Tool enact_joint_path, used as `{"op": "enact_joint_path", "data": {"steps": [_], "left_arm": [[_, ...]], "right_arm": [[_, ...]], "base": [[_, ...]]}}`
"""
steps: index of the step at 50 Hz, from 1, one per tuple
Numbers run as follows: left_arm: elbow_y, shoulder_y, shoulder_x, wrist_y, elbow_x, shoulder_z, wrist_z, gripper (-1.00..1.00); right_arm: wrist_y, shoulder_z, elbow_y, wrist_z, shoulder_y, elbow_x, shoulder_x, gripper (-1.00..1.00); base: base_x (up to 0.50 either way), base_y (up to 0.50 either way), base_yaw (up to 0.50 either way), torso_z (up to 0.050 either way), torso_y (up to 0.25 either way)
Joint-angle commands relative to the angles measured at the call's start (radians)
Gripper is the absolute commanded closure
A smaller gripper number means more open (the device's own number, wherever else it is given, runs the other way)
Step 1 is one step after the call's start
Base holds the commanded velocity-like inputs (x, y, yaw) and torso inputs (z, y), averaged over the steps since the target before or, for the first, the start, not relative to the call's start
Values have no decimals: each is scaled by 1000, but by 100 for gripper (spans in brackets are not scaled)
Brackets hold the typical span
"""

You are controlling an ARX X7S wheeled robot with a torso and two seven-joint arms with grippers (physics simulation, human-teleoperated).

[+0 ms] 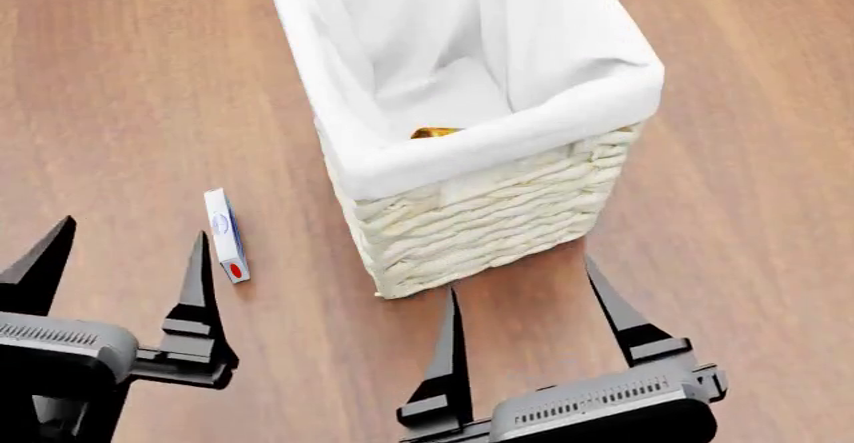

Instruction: Pick up the alphabet soup and the cream cheese box, and put them in the basket.

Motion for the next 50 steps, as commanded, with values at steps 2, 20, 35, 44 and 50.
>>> {"op": "enact_joint_path", "data": {"steps": [2, 20, 35, 44, 50], "left_arm": [[-330, -181, 88, 35, -52, 11, 111, -100], [-635, -298, 153, 110, -12, 28, 145, -100], [-1020, -398, 224, 287, 26, 27, 176, -100], [-1244, -468, 268, 390, 19, 17, 220, -100], [-1424, -526, 299, 486, 21, 11, 246, -100]], "right_arm": [[-4, -20, 7, -10, -17, -18, -7, -100], [-13, -27, 4, -12, -38, -20, -5, -100], [-7, -35, 14, -22, -37, -23, -15, -100], [-4, -38, 12, -23, -41, -25, -17, -100], [-1, -42, 12, -26, -44, -26, -18, -100]], "base": [[0, 0, 0, 0, 0], [0, 0, 0, 0, 0], [0, 0, 0, 0, 0], [0, 0, 0, 0, 0], [0, 0, 0, 0, 0]]}}
